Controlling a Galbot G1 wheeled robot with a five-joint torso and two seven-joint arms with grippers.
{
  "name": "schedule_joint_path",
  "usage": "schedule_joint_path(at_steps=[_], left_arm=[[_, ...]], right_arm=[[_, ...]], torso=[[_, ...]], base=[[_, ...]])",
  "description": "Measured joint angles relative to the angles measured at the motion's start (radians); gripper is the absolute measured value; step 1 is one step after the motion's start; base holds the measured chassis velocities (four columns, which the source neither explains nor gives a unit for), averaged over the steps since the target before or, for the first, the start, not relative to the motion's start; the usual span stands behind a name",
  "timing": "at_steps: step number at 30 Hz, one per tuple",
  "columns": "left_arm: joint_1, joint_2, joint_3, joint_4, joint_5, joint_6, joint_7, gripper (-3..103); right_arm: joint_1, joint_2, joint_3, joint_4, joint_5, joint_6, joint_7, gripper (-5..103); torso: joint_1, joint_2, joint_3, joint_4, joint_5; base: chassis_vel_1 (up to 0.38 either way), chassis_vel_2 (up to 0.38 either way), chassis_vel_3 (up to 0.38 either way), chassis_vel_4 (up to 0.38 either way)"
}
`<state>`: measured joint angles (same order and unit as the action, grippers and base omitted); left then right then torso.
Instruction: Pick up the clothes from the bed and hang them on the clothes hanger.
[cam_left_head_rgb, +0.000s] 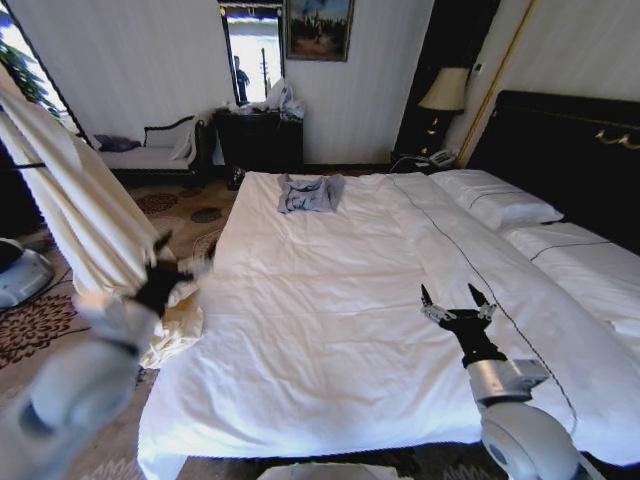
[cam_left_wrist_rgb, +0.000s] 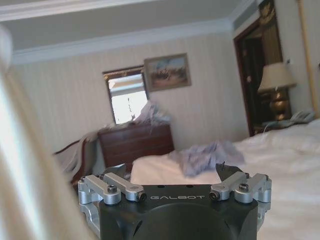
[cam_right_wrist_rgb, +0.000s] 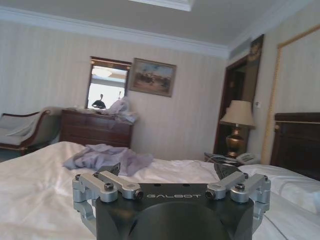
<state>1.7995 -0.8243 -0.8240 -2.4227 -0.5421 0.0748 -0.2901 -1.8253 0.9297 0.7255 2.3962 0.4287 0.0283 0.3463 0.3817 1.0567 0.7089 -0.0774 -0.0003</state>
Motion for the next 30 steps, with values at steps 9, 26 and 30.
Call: schedule_joint_path(at_steps=[9, 26, 30], left_arm=[[0.203, -0.294, 0.007, 0.007, 0.248, -0.221, 0.15, 100], [0.219, -0.4, 0.009, 0.027, 0.286, -0.274, 0.159, 100], [0.218, -0.397, 0.009, 0.027, 0.283, -0.272, 0.158, 100]], right_arm=[[-0.001, 0.028, -0.047, -0.015, -0.04, 0.017, -0.04, 100], [0.011, 0.051, -0.092, -0.046, -0.102, 0.037, -0.063, 100], [0.011, 0.051, -0.092, -0.046, -0.102, 0.037, -0.063, 100]], torso=[[0.0, 0.0, 0.0, -0.0005, 0.0006], [0.0, 0.0, 0.0, -0.0004, 0.0003], [0.0, 0.0, 0.0, -0.0003, 0.0003]], base=[[0.0, 0.0, 0.0, 0.0], [0.0, 0.0, 0.0, 0.0], [0.0, 0.0, 0.0, 0.0]])
